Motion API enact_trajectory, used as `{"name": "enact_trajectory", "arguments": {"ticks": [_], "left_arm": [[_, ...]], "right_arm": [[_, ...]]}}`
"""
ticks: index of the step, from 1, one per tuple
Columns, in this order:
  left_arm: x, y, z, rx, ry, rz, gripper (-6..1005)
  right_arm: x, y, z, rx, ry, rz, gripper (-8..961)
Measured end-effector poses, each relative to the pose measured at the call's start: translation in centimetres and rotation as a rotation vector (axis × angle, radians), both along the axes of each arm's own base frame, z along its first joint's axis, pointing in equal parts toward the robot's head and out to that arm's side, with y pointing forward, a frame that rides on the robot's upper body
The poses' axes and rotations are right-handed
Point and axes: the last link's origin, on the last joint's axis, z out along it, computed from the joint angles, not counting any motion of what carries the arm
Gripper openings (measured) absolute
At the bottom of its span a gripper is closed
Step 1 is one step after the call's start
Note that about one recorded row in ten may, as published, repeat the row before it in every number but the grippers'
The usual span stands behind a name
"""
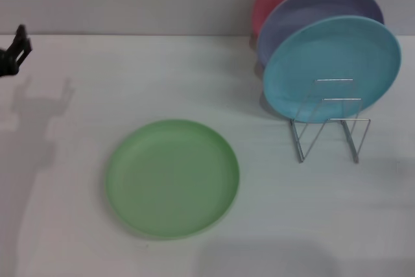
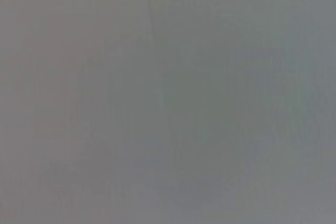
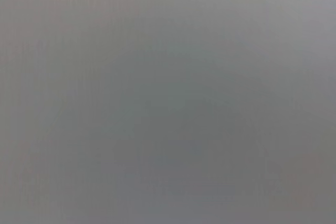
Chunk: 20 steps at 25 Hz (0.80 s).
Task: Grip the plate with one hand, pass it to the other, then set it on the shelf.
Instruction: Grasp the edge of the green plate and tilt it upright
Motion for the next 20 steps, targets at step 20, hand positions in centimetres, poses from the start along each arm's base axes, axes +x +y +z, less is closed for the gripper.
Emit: {"name": "enact_trajectory", "arguments": {"ticks": [20], "left_arm": [[9.2,-0.8,2.2,-0.787,-0.123,0.343,844]], "right_arm": [[0.0,0.2,0.0,-0.016,0.027,0.018,826]]}}
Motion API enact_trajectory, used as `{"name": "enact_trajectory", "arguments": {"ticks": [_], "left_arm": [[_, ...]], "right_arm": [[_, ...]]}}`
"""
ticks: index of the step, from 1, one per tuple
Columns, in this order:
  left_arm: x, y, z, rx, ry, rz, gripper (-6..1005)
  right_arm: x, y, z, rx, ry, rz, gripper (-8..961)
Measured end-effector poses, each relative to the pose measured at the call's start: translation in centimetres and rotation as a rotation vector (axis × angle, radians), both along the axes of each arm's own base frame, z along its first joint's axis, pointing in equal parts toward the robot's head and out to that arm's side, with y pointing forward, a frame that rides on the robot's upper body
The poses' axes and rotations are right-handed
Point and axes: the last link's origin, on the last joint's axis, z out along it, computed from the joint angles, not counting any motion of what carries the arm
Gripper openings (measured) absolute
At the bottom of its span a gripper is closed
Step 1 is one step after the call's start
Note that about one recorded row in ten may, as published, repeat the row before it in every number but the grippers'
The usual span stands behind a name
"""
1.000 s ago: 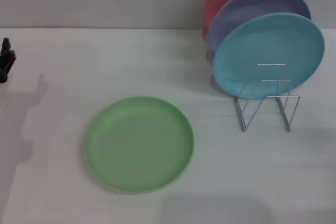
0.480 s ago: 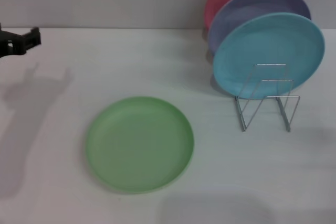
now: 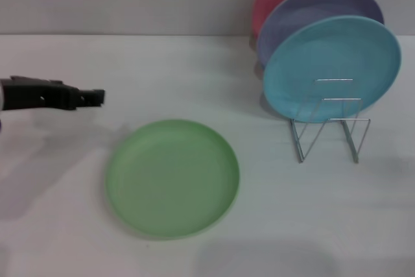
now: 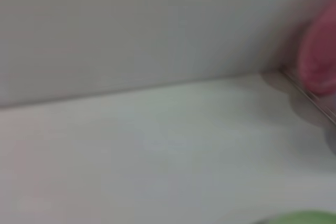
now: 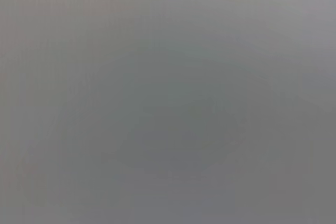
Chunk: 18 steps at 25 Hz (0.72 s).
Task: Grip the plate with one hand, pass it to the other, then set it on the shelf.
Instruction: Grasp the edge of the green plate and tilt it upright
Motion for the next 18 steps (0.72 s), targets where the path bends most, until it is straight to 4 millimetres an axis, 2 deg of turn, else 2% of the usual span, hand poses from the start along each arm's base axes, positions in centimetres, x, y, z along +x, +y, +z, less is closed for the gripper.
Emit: {"name": "enact_trajectory", "arguments": {"ticks": [10,12,18], "left_arm": [[-1.3,-1.3,-2.9,-0.156,-0.012,0.072,844],[-1.9,-1.3,-4.1,-0.199,-0.004,0.093,844],[-2.6,-1.1,-4.8,-0.222,0.002,0.112,843]], "right_arm": [[0.0,-0.3,-0.2,-0.008,-0.005,0.001,824],[0.1,-0.3,-0.2,-0.009,-0.005,0.001,824],[0.0,-0.3,-0.2,-0.011,-0.007,0.004,826]]}}
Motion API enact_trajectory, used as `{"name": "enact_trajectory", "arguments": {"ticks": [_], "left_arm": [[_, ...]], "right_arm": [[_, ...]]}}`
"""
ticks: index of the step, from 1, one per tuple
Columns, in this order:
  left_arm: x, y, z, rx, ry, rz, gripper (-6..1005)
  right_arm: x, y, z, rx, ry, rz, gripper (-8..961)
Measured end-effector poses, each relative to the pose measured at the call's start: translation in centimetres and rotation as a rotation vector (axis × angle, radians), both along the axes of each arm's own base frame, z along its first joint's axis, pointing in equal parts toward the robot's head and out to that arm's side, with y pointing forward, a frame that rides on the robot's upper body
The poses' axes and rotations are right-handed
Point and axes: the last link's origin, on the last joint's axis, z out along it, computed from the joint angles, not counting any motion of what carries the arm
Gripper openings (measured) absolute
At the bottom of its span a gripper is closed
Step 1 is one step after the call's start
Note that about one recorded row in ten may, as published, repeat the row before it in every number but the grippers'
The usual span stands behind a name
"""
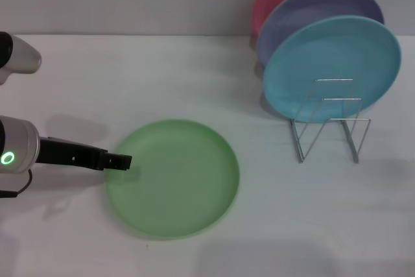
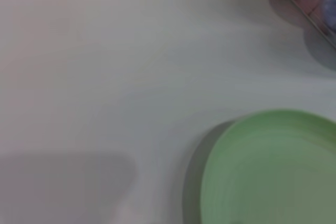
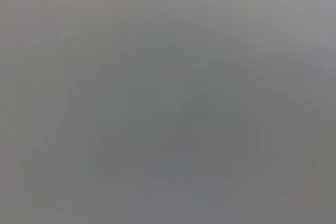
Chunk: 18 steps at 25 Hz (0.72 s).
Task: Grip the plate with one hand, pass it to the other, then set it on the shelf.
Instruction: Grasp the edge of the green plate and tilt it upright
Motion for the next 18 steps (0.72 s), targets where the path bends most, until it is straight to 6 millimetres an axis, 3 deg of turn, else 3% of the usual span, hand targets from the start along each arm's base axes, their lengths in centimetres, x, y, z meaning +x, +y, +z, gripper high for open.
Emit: {"name": "enact_trajectory", "arguments": {"ticks": [18], "left_arm": [[-1.6,0.4,-1.1,-0.025,0.012,0.033,844]], "right_arm": [[0.1,-0.2,-0.2,-0.010,-0.003,-0.005,827]]}}
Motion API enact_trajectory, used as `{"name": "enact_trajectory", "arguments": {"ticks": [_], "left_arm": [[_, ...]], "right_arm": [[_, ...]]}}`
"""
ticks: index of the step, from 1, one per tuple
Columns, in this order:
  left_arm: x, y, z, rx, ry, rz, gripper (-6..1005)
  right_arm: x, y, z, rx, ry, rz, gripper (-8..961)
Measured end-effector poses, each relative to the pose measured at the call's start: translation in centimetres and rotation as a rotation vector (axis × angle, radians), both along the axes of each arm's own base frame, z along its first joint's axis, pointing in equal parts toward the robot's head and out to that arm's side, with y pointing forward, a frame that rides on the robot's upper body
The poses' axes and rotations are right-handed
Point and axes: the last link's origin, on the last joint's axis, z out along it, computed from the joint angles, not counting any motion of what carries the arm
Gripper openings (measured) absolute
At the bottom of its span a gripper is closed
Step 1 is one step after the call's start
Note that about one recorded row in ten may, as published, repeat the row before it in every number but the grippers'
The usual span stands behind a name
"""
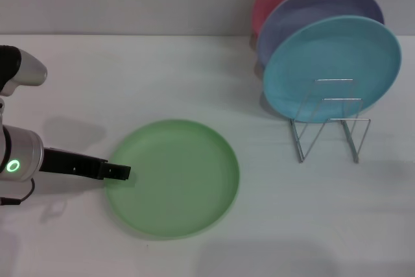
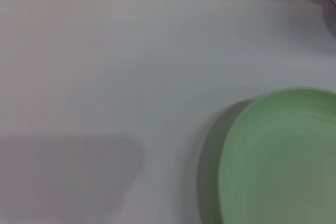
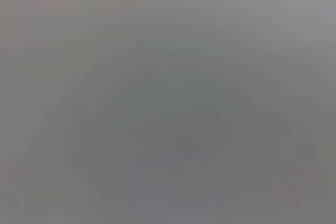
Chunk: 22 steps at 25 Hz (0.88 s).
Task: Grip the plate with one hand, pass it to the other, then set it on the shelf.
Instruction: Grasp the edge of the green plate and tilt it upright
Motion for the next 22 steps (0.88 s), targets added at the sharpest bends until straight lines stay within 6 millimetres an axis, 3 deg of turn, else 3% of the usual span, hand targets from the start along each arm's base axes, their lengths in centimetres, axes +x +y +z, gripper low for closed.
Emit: {"name": "enact_trajectory", "arguments": {"ticks": [22], "left_arm": [[-0.26,0.26,-0.99,-0.024,0.005,0.013,844]], "right_arm": [[0.14,-0.27,0.01,-0.001,-0.001,-0.005,826]]}}
